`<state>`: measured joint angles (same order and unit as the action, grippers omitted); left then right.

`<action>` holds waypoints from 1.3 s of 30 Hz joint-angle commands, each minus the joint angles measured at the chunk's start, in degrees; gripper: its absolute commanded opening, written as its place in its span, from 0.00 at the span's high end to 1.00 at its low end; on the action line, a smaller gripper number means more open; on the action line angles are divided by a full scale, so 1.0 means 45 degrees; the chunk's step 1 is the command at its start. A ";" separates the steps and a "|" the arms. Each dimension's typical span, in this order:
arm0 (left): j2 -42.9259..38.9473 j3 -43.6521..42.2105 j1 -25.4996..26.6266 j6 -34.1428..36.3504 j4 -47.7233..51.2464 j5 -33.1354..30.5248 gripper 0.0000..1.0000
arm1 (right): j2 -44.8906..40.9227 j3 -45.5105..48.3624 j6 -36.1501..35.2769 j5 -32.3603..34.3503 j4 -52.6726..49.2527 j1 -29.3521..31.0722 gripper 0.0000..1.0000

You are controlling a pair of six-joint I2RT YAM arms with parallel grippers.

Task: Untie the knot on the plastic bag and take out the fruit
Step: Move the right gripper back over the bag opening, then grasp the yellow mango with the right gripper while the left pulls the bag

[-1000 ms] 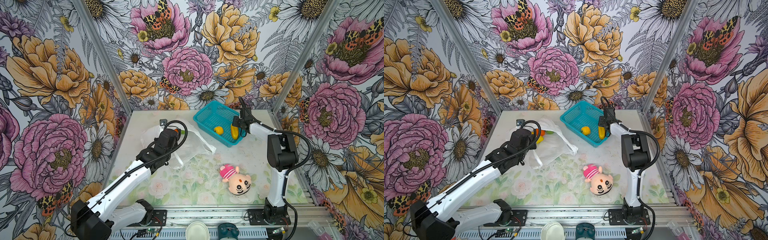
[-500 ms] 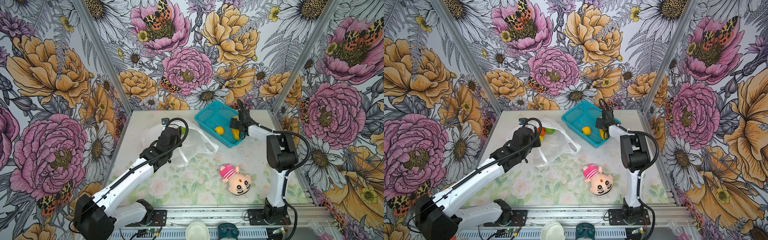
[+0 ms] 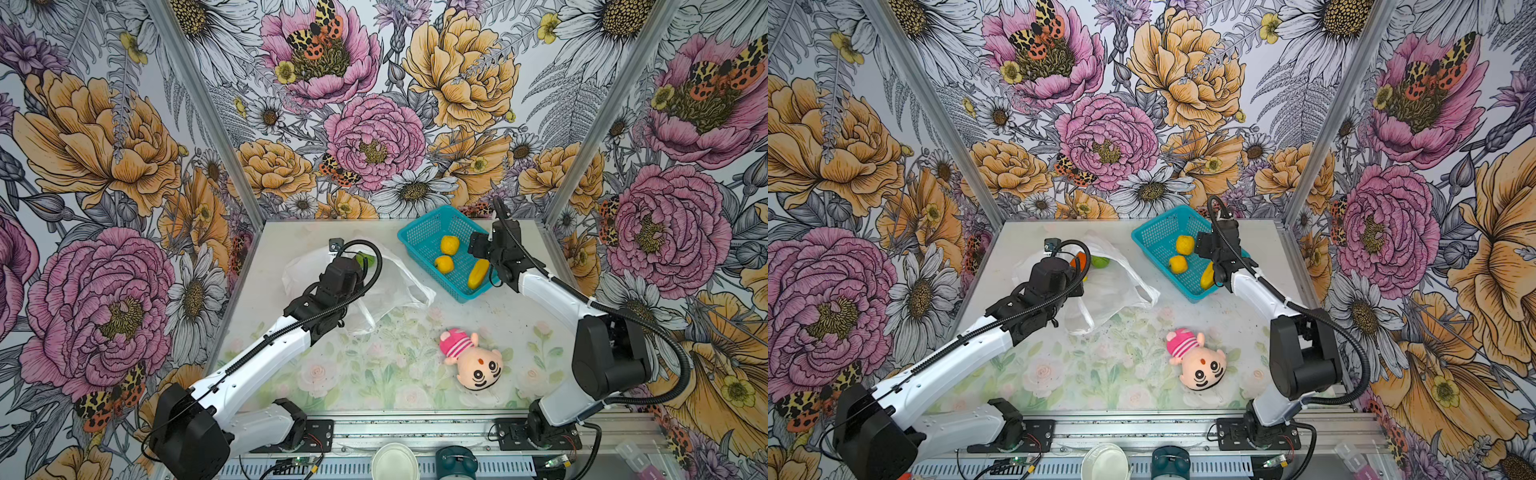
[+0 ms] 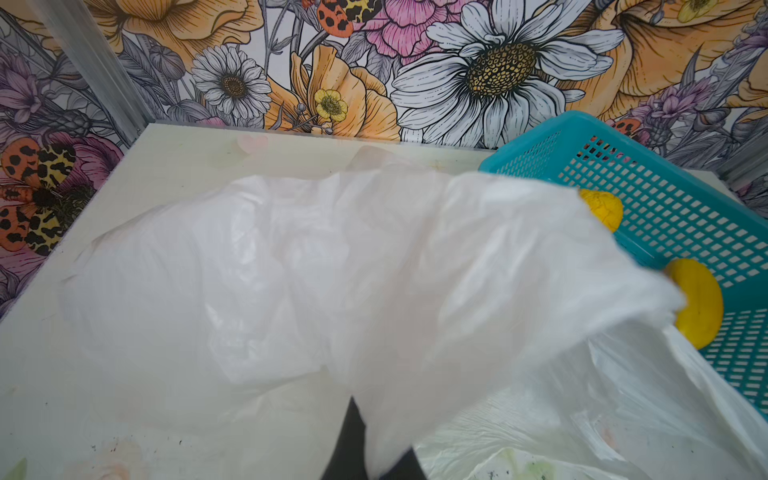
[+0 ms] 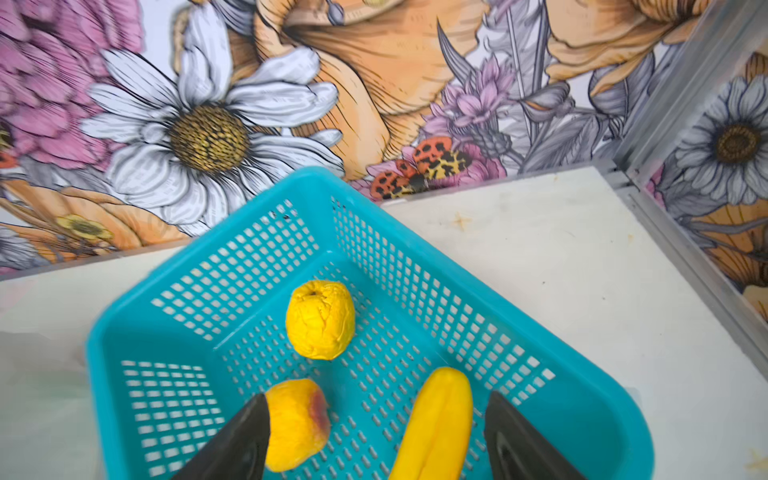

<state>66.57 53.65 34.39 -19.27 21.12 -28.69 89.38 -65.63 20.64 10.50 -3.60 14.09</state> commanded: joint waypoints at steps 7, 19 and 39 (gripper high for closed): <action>-0.0422 -0.0242 0.0081 0.0258 -0.0261 -0.0541 1.00 | -0.4856 0.3684 -0.2873 -0.1966 0.3299 0.3689 0.38; -0.0744 -0.0275 0.0092 0.0239 -0.0183 -0.0637 1.00 | -0.2620 0.5811 -0.5918 -0.3941 0.7402 0.8102 0.59; -0.1472 -0.0262 0.0509 0.0391 -0.0066 -0.0964 1.00 | 0.5806 -0.0406 -0.5028 -0.0855 0.4745 0.8123 0.75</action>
<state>61.32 52.95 35.99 -18.87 21.15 -31.59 113.51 -64.66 -2.39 2.07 20.53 50.65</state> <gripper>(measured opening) 0.050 0.254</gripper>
